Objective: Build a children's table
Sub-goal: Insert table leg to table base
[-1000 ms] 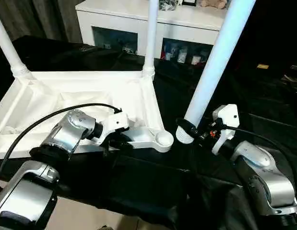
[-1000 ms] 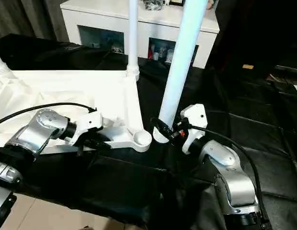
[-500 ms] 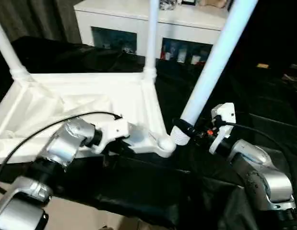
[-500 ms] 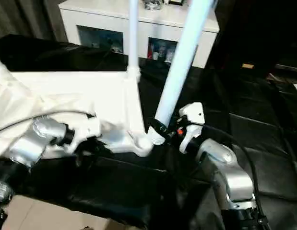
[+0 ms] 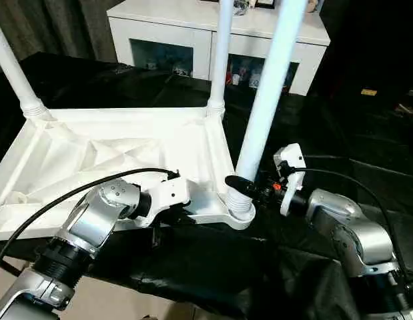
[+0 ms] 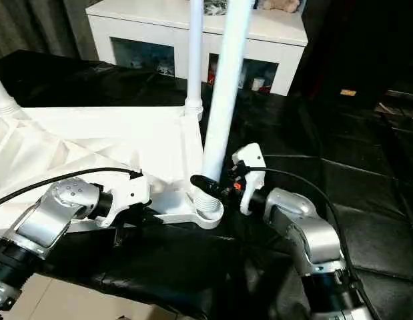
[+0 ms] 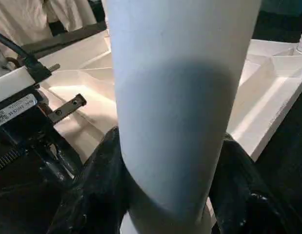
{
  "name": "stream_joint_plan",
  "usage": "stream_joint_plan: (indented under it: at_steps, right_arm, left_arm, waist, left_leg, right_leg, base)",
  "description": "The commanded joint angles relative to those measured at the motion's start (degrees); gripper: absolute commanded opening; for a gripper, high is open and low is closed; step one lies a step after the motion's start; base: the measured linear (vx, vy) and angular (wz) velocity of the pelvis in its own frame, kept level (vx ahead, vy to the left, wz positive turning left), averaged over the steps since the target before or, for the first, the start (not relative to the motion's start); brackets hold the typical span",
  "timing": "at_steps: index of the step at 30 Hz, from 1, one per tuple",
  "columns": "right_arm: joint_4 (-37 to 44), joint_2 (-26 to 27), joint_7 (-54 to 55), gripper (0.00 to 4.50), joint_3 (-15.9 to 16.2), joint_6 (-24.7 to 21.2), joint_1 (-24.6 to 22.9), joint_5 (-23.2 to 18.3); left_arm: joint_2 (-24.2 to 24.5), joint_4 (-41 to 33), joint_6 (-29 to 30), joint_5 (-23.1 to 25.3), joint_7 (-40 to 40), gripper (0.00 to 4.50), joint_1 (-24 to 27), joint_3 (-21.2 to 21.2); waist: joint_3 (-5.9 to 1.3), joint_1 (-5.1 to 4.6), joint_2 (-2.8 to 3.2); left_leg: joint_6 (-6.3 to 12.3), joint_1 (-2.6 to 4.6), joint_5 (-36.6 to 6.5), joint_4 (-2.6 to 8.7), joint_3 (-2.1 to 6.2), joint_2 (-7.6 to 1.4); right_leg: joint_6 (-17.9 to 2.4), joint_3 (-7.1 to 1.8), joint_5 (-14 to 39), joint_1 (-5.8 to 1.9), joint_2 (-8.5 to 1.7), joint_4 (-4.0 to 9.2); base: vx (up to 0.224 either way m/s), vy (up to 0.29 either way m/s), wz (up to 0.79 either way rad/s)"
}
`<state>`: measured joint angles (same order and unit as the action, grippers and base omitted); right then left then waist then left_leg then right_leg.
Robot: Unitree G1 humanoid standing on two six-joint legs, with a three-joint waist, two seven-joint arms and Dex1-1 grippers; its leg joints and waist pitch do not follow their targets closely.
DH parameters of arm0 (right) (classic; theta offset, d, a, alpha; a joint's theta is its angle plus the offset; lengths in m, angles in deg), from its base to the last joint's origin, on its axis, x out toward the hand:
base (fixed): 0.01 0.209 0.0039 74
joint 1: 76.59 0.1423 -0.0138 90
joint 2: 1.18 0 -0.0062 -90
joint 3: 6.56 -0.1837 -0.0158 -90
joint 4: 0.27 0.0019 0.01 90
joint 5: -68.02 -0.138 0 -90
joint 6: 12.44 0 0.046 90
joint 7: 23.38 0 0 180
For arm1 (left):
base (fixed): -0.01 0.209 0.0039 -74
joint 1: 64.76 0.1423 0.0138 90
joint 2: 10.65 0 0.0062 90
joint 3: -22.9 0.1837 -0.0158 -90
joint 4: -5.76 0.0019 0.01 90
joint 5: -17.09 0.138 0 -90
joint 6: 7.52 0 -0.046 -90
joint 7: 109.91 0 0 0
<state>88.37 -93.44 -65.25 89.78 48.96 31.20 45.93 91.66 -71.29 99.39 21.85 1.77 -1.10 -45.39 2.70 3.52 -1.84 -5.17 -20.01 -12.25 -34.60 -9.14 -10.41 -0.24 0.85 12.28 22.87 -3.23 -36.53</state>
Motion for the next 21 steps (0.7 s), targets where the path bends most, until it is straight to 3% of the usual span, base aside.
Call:
stream_joint_plan:
  at_steps: [1,21]
  right_arm:
    - [-3.0,-1.1,0.1,1.86,1.9,-2.3,-0.9,2.0]
    - [3.8,-5.3,-3.1,1.86,0.7,-9.1,-2.1,-2.2]
  left_arm:
    - [-0.9,-1.4,0.2,-0.8,0.9,0.00,1.2,0.8]
    - [-1.0,0.3,-0.8,0.3,2.5,0.00,0.0,0.5]
  waist:
    - [-3.06,0.28,-0.05]
    - [-3.10,0.55,-0.17]
  left_leg:
    - [2.01,-0.25,-4.4,4.25,0.16,-2.01]
    - [2.36,-0.24,-4.4,4.29,0.13,-2.08]
  right_leg:
    - [-12.7,-2.07,2.5,-3.07,-3.84,4.07]
    - [-12.7,-2.07,2.5,-3.05,-3.87,4.24]
  base:
    - [0.000,0.000,0.00]
    - [0.000,0.000,0.00]
